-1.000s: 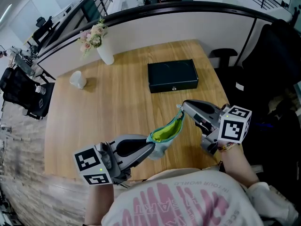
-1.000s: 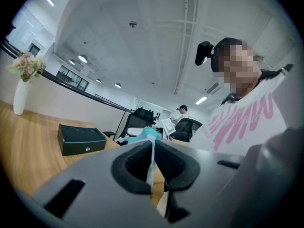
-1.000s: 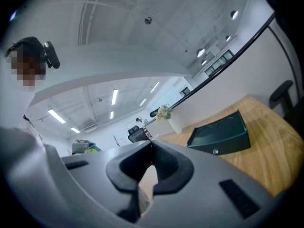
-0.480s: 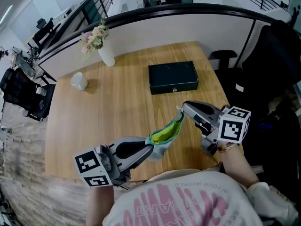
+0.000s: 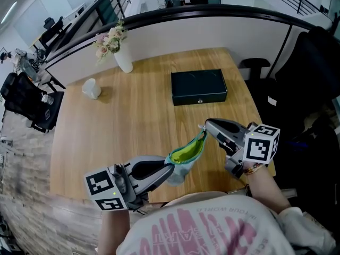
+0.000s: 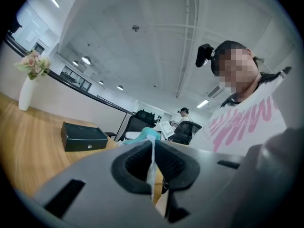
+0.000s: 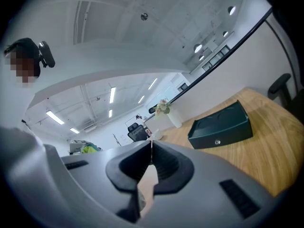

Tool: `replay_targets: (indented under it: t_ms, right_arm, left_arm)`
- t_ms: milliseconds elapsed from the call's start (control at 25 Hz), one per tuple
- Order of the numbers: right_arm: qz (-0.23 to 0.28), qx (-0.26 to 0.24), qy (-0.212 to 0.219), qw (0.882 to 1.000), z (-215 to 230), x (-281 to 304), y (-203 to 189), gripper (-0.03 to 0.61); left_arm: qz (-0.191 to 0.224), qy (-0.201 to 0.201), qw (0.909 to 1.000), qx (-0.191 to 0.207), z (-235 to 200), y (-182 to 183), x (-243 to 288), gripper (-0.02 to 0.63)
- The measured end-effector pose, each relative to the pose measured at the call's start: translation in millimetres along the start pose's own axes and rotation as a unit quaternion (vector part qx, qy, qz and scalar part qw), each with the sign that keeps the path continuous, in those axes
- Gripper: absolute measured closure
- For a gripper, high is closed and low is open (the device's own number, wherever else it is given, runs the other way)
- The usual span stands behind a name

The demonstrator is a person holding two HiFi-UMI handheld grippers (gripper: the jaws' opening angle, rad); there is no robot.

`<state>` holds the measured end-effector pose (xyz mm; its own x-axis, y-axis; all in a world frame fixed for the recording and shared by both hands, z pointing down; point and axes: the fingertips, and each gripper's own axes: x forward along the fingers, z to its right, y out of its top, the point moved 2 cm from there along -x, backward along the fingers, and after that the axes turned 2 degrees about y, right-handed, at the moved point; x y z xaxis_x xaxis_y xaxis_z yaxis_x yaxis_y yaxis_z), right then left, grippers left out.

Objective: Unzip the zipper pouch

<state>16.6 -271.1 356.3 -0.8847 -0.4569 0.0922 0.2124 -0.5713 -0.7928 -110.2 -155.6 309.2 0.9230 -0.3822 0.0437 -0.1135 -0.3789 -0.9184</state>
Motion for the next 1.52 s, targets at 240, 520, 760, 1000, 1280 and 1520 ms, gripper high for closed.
replay_targets:
  t_ms: [240, 520, 760, 1000, 1280, 1520]
  right_arm:
    - [-0.029, 0.022, -0.005, 0.999, 0, 8, -27, 0.571]
    - [-0.105, 0.046, -0.033, 0.993, 7, 13, -82, 0.534]
    - [-0.169, 0.056, -0.056, 0.983, 8, 14, -130, 0.54]
    - [-0.172, 0.072, -0.128, 0.974, 11, 7, -135, 0.578]
    - [-0.054, 0.05, -0.168, 0.983, -3, -1, -78, 0.58]
    - [-0.009, -0.012, -0.188, 0.982, -20, -8, -50, 0.58]
  left_arm:
    - [0.002, 0.007, 0.9998, -0.017, 1, -9, -5, 0.595]
    - [0.005, 0.025, 0.9993, -0.027, 5, -27, -13, 0.595]
    - [0.051, 0.053, 0.9957, -0.056, 3, -27, -31, 0.595]
    - [0.064, 0.164, 0.9837, -0.036, -15, -24, -50, 0.595]
    - [0.082, 0.329, 0.9406, -0.022, -47, -24, -69, 0.597]
    - [0.121, 0.38, 0.9165, -0.036, -51, -20, -79, 0.597]
